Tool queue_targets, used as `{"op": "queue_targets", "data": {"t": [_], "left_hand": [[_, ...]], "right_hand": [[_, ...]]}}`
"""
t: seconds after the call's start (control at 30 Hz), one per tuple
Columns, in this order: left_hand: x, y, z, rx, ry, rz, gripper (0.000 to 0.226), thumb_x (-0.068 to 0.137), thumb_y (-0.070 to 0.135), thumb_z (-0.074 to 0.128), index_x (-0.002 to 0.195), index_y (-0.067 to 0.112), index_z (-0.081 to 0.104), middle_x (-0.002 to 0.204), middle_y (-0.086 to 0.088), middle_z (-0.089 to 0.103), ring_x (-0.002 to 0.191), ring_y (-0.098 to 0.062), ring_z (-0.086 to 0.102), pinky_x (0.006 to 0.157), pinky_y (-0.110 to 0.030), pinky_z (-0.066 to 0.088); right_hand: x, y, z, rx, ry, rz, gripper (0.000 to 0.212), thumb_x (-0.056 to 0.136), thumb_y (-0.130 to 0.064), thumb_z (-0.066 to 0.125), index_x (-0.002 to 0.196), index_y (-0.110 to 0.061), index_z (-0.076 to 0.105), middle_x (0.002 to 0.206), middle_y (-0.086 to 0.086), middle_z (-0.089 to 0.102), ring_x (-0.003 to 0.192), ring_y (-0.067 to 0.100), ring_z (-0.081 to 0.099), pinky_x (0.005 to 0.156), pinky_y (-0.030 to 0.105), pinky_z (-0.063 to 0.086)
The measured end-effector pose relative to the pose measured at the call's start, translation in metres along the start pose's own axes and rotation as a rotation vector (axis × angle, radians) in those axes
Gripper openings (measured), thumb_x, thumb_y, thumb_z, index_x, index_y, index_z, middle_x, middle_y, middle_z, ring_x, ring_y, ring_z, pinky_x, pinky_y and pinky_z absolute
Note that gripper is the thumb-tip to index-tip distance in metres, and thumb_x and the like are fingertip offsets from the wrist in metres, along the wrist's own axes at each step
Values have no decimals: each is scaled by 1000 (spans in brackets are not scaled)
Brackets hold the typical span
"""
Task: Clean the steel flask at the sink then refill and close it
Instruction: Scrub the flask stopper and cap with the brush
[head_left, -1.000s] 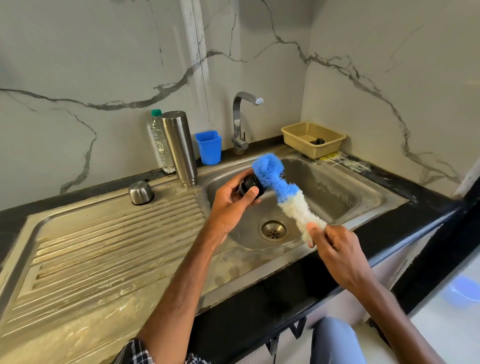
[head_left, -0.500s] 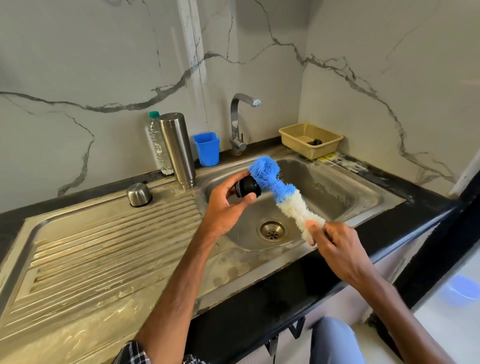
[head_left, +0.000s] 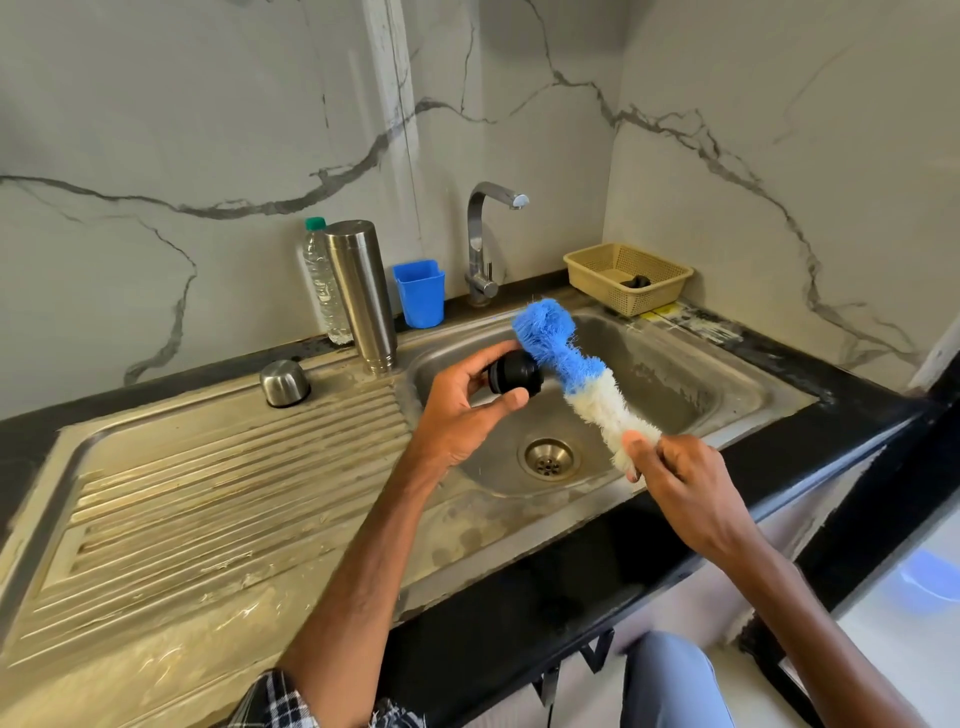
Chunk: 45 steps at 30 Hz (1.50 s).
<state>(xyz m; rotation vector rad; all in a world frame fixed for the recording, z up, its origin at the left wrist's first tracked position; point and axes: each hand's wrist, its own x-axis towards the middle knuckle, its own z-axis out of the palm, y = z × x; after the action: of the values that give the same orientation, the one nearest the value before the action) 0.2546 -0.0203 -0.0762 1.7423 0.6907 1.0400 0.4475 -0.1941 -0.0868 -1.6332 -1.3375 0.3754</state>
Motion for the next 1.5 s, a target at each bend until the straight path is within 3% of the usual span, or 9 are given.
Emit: {"op": "queue_targets", "data": {"t": [0.17,0.3,0.4,0.53,0.77,0.93,1.17,1.4,1.5], "left_hand": [[-2,6,-4,-226,-14,-44,60,84,0,79,139,13,60,135,-7,66,126,-26,63,102,-49,54],[-6,11,-6,-428,3,-78,56,79,2,78,132,13,63,133,-14,66,119,-33,67,90,-40,61],[-5,11,-9,-381,-17,-92,57,83,-3,76,136,10,61,134,-15,65,117,-33,67,89,-38,61],[-4,8,-9,-323,-126,-100,56,86,-6,73,138,10,60,136,-16,63,119,-32,67,91,-43,60],[0,13,-15,-575,91,-168,62,78,6,77,136,5,57,132,-16,66,115,-30,69,87,-35,62],[-5,12,1,-460,27,-166,52,79,4,79,128,7,60,128,-14,67,116,-27,69,90,-42,61],[4,4,-9,-489,302,-174,60,79,9,83,131,6,54,130,-17,64,107,-31,73,83,-40,63],[-1,5,0,-378,165,-168,50,83,4,80,128,8,56,130,-16,64,109,-31,72,82,-40,63],[2,7,-5,-358,162,-162,45,85,5,79,125,12,59,128,-15,66,107,-30,73,83,-39,63]], "right_hand": [[2,-1,0,30,6,-6,49,100,-33,53,61,-5,63,47,-7,46,43,8,37,46,33,32],[-2,0,-1,61,-9,9,49,100,-31,54,52,-21,60,47,-4,47,43,11,38,46,29,32],[-7,-3,-2,35,-6,-32,51,99,-28,55,49,-26,56,46,-6,47,41,8,38,44,22,31],[2,-3,-2,-3,-7,12,47,99,-33,53,56,-12,58,46,-12,49,42,7,40,45,20,33],[-14,2,4,32,-47,17,50,100,-32,55,51,-23,56,45,-7,45,40,7,36,45,27,32],[-7,-1,11,130,-29,110,48,101,-35,54,56,-20,64,48,-5,46,45,14,39,50,34,34],[-21,-6,18,221,-45,103,43,98,-40,53,62,-23,68,50,-2,43,44,16,36,46,32,31],[-11,-9,17,77,-16,82,49,101,-36,52,60,-11,64,44,-6,42,41,8,34,46,29,32],[-12,-9,12,62,-22,32,48,101,-32,54,57,-16,62,43,-8,43,40,6,35,44,27,31]]}}
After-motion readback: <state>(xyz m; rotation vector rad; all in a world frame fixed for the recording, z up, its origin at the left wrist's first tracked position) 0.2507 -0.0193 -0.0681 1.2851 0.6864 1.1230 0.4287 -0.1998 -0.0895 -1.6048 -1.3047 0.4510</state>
